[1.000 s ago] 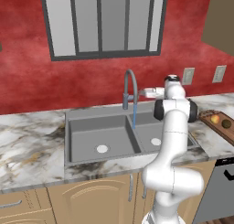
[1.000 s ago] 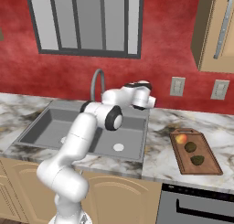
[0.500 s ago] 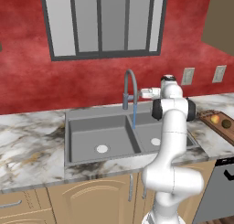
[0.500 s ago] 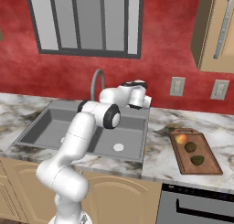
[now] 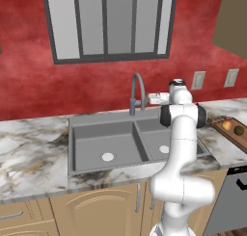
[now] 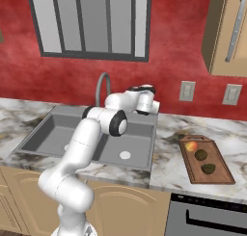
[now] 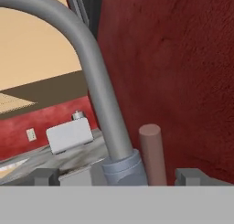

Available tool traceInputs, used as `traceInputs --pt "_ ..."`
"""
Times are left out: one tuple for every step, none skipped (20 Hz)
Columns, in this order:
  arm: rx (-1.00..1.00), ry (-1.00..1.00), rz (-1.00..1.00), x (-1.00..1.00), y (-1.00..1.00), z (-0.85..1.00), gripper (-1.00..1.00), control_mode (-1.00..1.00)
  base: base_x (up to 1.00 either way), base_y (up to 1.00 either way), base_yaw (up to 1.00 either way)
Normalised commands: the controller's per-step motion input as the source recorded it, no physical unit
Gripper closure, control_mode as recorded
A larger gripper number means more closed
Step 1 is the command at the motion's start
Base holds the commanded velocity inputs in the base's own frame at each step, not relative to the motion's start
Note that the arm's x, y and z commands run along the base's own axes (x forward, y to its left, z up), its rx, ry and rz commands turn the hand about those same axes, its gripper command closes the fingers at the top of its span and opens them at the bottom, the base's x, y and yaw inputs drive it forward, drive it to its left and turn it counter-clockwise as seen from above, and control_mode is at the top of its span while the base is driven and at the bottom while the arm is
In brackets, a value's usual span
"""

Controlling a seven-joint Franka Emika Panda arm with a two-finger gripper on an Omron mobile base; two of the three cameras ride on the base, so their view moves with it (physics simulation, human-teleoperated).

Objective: Pick the kiwi, mango, kiwi from the sink and place them on the cutting board to airdry. Then turn off the sink faucet.

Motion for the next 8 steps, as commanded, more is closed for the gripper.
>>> traceInputs --pt "-0.07 -0.09 0.04 0.0 1.0 0.0 -1.0 -1.0 0.0 0.0 0.0" --pt "-0.09 -0.08 0.03 0.0 1.0 0.0 -1.0 -1.0 0.0 0.0 0.0" --pt "-0.09 -0.06 0.02 0.01 1.0 0.0 -1.0 -1.0 0.0 0.0 0.0" --pt "-0.08 -0.04 0.02 0.06 1.0 0.0 -1.0 -1.0 0.0 0.0 0.0" --pt "-0.07 -0.04 0.02 0.07 1.0 0.0 -1.0 -1.0 0.0 0.0 0.0" --pt "-0.05 -0.03 0.02 0.1 0.91 0.0 -1.0 -1.0 0.0 0.0 0.0" --pt "-0.04 -0.02 0.02 0.1 0.85 0.0 -1.0 -1.0 0.0 0.0 0.0" --pt "-0.03 -0.02 0.02 0.12 0.81 0.0 -1.0 -1.0 0.0 0.0 0.0"
